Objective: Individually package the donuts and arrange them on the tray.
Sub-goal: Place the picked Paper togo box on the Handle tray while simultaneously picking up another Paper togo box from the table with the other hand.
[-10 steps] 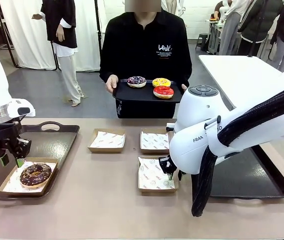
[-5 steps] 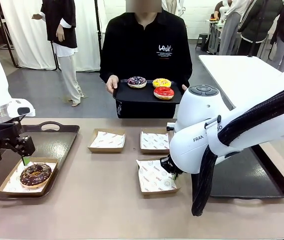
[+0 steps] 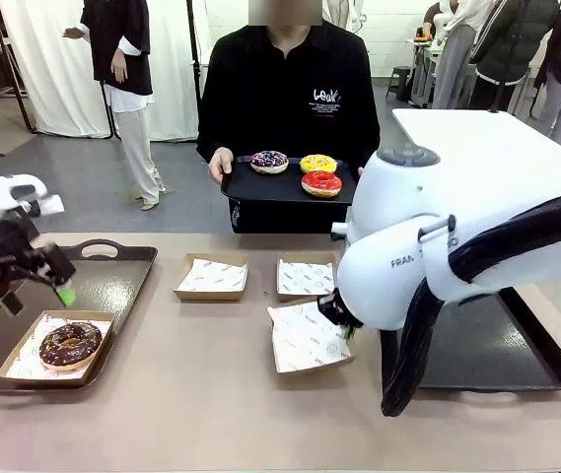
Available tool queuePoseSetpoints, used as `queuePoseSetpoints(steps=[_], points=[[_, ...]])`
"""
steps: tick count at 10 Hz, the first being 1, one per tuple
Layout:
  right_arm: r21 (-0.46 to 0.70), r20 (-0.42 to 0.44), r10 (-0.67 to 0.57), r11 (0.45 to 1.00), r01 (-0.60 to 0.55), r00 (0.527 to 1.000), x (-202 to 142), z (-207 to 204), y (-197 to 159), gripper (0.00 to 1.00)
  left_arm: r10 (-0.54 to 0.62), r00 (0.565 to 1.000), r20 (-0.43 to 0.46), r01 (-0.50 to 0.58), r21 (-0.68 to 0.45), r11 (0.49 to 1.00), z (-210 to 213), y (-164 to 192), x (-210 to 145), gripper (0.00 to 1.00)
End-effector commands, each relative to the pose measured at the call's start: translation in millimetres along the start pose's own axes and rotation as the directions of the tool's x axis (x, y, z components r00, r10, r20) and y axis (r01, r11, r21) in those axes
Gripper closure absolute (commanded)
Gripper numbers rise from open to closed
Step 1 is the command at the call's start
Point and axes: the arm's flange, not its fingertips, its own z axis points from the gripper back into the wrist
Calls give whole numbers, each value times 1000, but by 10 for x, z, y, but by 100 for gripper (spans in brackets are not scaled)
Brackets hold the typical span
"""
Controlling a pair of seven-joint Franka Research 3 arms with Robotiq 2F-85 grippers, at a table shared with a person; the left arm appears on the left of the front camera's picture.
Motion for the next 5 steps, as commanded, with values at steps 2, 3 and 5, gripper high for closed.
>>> queuePoseSetpoints(steps=[2, 3, 5], points=[[-5, 58, -70, 998, 70, 996, 138, 600, -68, 100, -3, 995, 96, 50, -496, 867, 733, 401, -372, 0], [20, 67, -92, 996, 91, 993, 289, 830, -117, 100, 21, 989, 143, 63, -557, 828, 951, 600, -574, 0], [46, 79, -157, 987, 153, 984, 649, 1108, -182, 100, 100, 979, 176, 48, -680, 732, 1159, 1165, -859, 0]])
